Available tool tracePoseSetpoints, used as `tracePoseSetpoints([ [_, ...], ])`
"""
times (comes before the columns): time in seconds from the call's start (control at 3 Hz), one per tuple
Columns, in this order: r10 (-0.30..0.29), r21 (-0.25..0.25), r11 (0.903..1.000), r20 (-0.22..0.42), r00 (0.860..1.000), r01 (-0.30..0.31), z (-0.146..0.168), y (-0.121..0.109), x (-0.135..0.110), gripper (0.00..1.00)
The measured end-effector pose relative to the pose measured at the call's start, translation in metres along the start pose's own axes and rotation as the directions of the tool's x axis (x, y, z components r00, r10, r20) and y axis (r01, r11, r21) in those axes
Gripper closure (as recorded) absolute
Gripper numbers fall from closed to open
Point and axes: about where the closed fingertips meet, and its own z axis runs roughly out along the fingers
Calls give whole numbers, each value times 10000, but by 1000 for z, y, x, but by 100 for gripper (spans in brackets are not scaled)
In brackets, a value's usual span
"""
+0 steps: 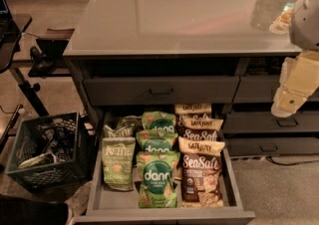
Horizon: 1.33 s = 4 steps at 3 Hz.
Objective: Pick green jalapeno chip bag from middle drawer and place on counter
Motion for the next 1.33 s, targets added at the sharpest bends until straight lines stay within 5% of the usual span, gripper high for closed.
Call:
tracePoseSetpoints([
  [0.67,33,-107,9999,274,9996,-30,16,4,-6,0],
  [1.33,-46,-1400,9898,1438,9896,249,142,38,-37,0],
])
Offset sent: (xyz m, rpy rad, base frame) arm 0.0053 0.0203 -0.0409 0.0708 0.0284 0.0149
